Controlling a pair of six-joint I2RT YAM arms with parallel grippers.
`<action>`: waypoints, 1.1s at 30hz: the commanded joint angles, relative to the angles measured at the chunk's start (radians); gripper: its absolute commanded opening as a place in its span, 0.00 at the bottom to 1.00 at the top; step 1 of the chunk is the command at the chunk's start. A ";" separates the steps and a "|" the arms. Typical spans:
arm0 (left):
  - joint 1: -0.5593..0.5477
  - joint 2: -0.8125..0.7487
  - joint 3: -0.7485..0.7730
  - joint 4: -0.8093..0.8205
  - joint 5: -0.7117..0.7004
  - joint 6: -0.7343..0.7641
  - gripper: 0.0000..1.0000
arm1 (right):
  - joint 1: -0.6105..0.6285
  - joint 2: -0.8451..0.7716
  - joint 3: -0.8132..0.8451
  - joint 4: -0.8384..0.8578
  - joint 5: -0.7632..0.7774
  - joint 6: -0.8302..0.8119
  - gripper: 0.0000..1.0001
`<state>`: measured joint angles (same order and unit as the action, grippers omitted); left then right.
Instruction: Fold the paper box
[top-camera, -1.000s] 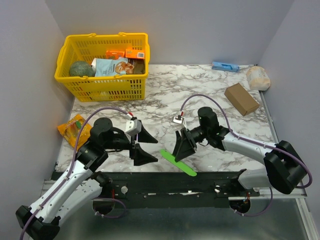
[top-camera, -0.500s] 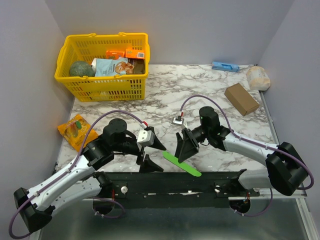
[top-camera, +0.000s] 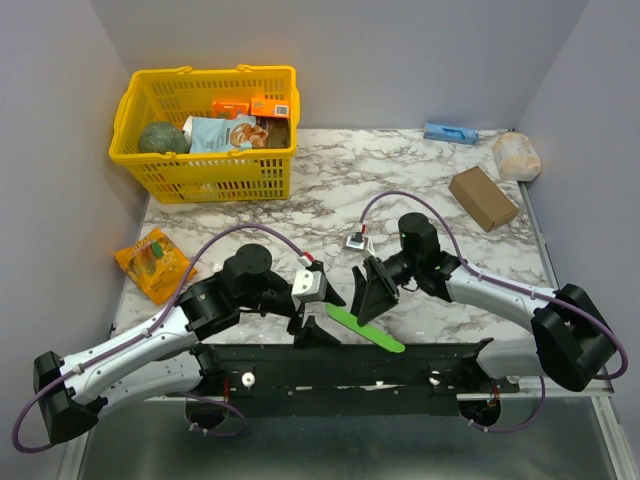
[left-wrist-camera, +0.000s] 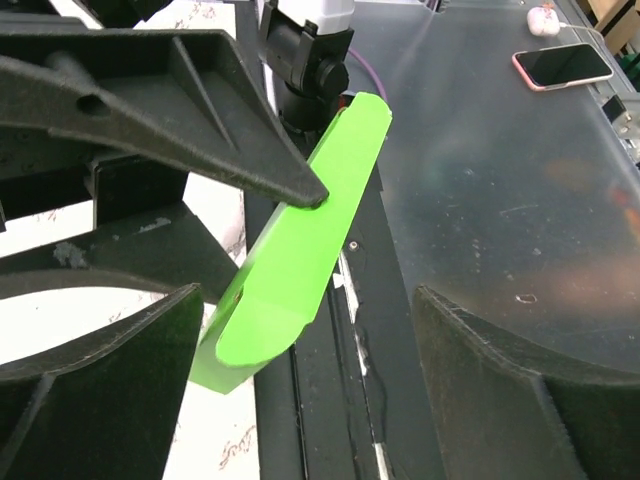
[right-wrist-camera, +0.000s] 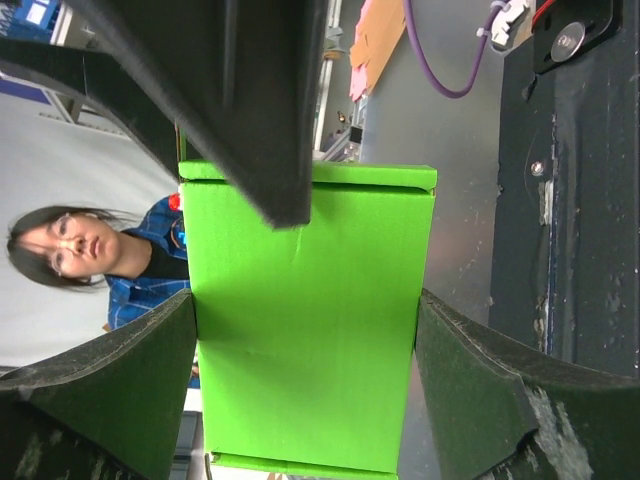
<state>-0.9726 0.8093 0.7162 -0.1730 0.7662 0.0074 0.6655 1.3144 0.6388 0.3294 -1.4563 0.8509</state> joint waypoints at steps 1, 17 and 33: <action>-0.032 0.020 0.023 0.067 -0.048 -0.024 0.81 | -0.006 -0.007 0.012 0.074 -0.035 0.068 0.38; -0.097 0.021 0.000 0.014 -0.087 -0.015 0.24 | -0.017 0.000 -0.036 0.318 0.002 0.243 0.69; -0.089 0.094 0.011 -0.086 -0.030 -0.014 0.22 | -0.168 -0.384 0.210 -0.711 0.644 -0.616 0.96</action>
<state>-1.0645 0.8944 0.7219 -0.2306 0.6895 -0.0017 0.4896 1.0454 0.8101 -0.0063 -1.1015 0.5755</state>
